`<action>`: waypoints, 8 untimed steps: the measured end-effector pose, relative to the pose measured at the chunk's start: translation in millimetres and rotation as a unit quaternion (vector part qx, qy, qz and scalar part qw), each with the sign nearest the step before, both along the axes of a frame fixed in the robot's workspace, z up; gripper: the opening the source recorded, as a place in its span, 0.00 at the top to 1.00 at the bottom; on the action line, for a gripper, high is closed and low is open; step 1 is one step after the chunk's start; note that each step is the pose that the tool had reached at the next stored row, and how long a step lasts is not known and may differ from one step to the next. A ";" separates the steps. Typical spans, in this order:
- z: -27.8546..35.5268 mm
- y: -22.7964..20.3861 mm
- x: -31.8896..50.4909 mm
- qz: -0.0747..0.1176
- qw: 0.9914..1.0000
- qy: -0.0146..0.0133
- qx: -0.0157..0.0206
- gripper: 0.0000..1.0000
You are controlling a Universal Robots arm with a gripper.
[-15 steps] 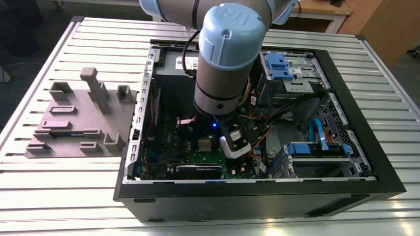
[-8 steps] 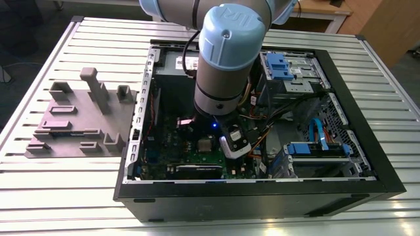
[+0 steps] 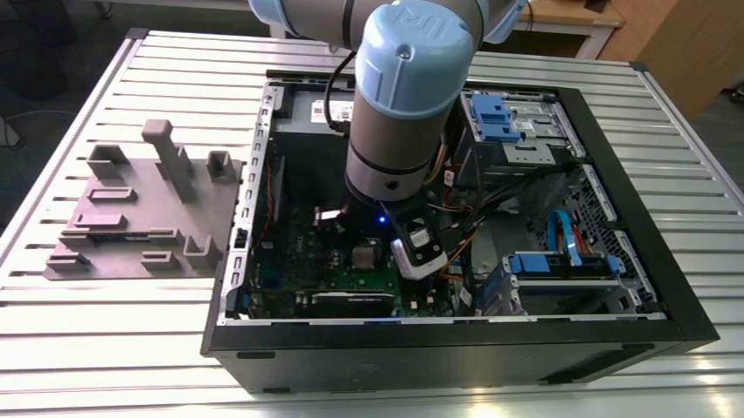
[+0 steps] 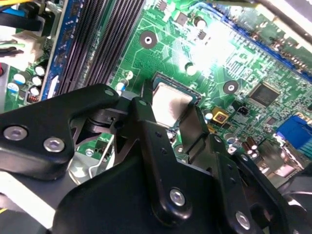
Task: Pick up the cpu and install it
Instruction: 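Place the cpu into insertion slot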
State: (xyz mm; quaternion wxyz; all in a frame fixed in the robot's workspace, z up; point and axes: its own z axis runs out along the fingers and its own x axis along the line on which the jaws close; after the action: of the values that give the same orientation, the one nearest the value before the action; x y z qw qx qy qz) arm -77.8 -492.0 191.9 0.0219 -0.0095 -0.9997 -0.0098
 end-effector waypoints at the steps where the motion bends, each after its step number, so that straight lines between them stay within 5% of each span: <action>1: 0.6 0.0 0.1 0.000 1.000 0.000 -0.001 0.51; 8: 0.6 0.1 0.4 0.000 1.000 0.000 -0.002 0.51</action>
State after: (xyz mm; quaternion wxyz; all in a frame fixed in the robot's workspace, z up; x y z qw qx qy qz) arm -77.5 -491.9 192.5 0.0222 -0.0096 -0.9997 -0.0081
